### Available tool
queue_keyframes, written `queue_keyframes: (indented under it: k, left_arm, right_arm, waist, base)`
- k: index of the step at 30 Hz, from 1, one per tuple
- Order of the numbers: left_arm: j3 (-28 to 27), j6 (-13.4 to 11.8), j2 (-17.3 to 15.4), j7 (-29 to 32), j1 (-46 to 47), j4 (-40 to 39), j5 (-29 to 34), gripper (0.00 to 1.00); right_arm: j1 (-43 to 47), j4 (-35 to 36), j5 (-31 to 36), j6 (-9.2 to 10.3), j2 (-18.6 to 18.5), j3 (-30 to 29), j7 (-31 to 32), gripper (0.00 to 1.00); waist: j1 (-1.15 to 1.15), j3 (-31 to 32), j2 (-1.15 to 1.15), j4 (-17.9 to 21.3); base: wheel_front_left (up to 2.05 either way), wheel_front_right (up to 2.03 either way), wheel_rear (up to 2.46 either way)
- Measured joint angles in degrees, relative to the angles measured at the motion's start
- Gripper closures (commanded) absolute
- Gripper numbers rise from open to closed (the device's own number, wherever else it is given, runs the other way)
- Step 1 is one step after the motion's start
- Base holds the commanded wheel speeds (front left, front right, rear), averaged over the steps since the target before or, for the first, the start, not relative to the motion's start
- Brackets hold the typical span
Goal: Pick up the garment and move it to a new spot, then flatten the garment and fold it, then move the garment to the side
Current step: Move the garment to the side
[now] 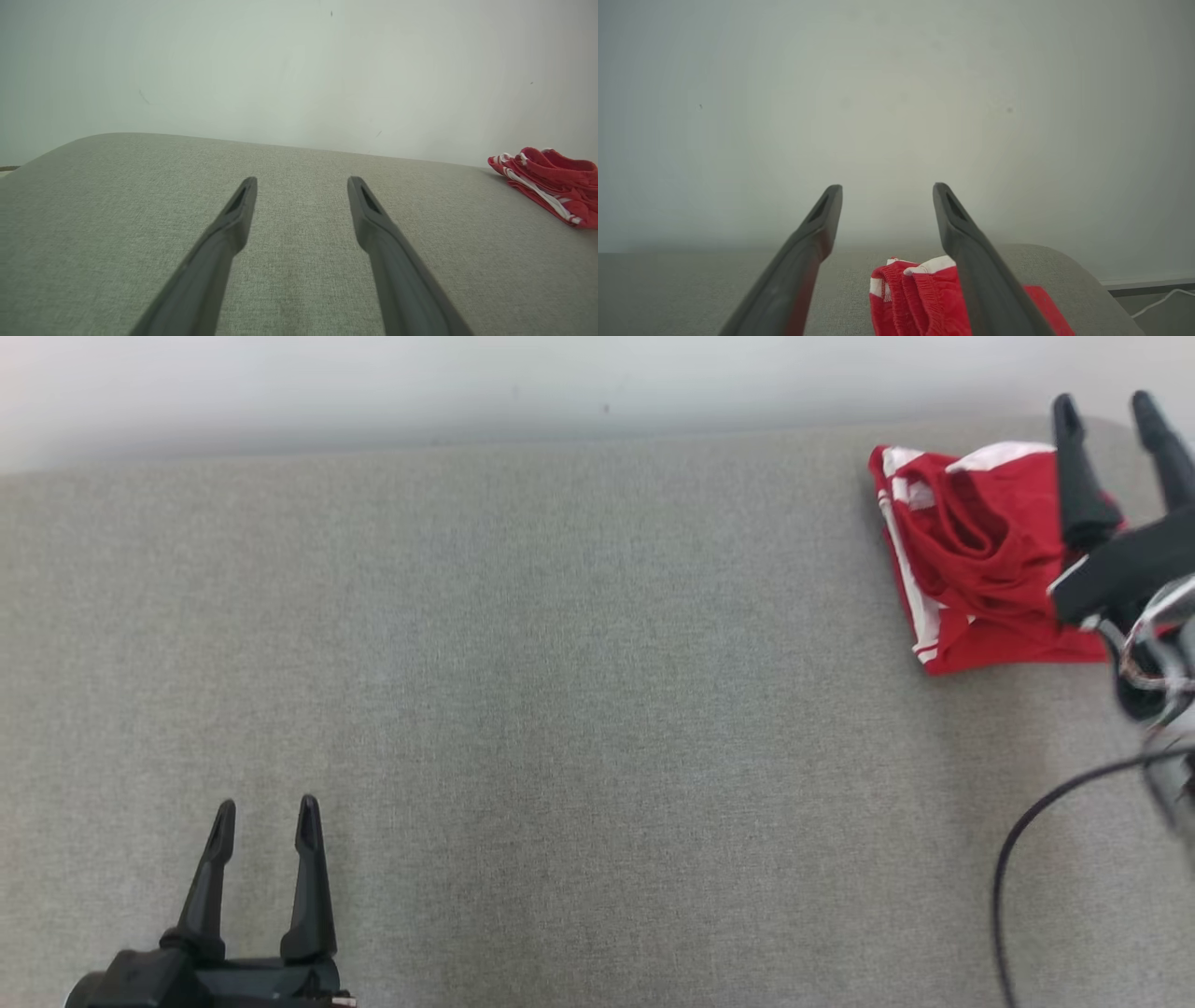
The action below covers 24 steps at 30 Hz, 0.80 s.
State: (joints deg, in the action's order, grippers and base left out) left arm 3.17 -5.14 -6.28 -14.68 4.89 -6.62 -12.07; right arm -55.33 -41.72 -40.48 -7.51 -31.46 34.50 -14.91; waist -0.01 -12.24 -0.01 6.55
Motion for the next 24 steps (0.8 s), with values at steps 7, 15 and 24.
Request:
queue_keyframes:
  k: [7,15,24]
  left_arm:
    - [0.10,0.00,0.13,-0.07,-1.38,0.89,-0.14,0.00]
    - [0.43,-0.52,0.24,-0.09,-2.39,1.19,-0.13,0.00]
    - [0.76,-0.96,0.07,-0.09,-2.77,1.86,-0.05,0.00]
  right_arm:
    - [13.94,9.43,11.04,0.01,6.82,-13.00,-0.07,0.00]
    - [29.63,22.03,23.40,0.01,14.40,-24.06,-0.07,0.00]
    - [42.43,33.17,30.88,0.01,21.99,-27.00,1.99,0.00]
  waist:
    - [0.00,2.82,0.00,0.22]
    - [0.00,5.77,0.00,-0.46]
    - [0.01,7.61,0.00,-1.10]
  base:
    - [0.00,0.00,0.00]
    - [0.00,0.00,0.00]
    - [0.00,0.00,0.00]
